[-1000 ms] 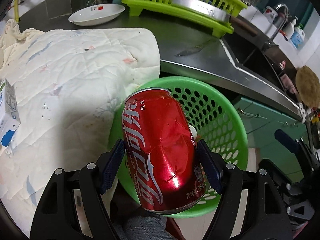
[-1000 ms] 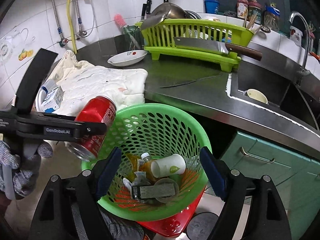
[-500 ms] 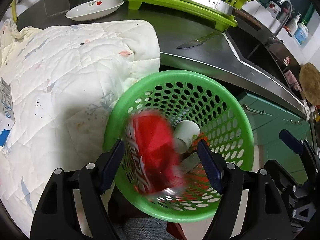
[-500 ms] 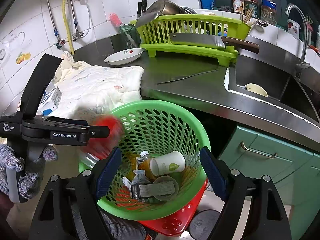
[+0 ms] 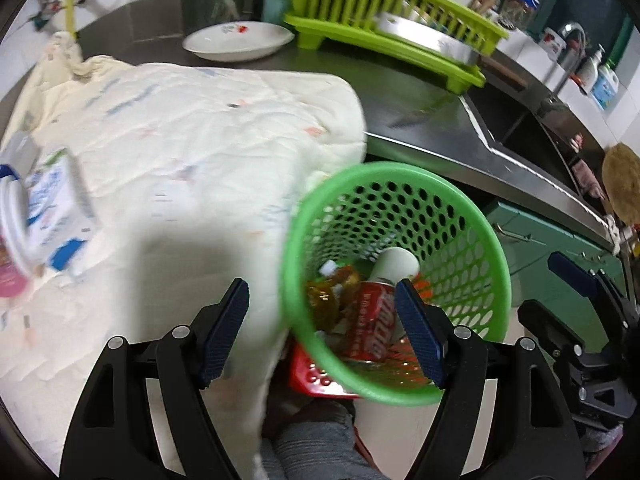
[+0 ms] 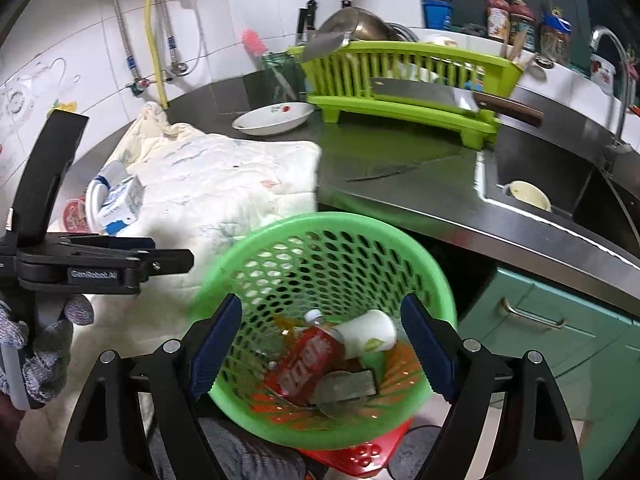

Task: Collect trash
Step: 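Grasp the red snack cup with the left tool while the right grasps the clear lid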

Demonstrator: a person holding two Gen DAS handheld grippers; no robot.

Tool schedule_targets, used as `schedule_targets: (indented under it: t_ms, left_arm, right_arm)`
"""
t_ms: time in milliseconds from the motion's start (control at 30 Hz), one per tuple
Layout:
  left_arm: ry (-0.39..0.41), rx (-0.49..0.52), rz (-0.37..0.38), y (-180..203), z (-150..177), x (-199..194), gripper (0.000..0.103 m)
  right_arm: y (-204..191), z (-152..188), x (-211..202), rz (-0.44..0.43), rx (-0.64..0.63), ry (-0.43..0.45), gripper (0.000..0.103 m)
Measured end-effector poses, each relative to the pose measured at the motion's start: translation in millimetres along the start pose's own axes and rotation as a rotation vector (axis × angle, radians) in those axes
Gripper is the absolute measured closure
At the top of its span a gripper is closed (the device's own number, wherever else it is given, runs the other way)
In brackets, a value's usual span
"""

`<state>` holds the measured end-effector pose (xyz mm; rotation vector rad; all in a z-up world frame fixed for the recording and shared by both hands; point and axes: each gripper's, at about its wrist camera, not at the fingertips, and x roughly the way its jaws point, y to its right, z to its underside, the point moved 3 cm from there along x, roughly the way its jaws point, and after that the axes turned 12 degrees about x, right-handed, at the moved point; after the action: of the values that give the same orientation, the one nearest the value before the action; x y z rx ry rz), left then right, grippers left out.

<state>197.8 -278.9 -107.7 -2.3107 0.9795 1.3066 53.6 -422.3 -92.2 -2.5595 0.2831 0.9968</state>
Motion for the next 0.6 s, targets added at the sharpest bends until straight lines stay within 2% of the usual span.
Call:
schedule_targets:
  t_ms: [267, 600]
  left_arm:
    - [0.044, -0.108, -0.103, -70, 11, -50, 0.029]
    - [0.110, -0.303, -0.273, -188, 22, -120, 0.028]
  right_arm:
    - [-58, -8, 10, -0.068, -0.059, -0.020, 0.024]
    - [-129, -19, 31, -0.140, -0.144, -0.052, 0.024]
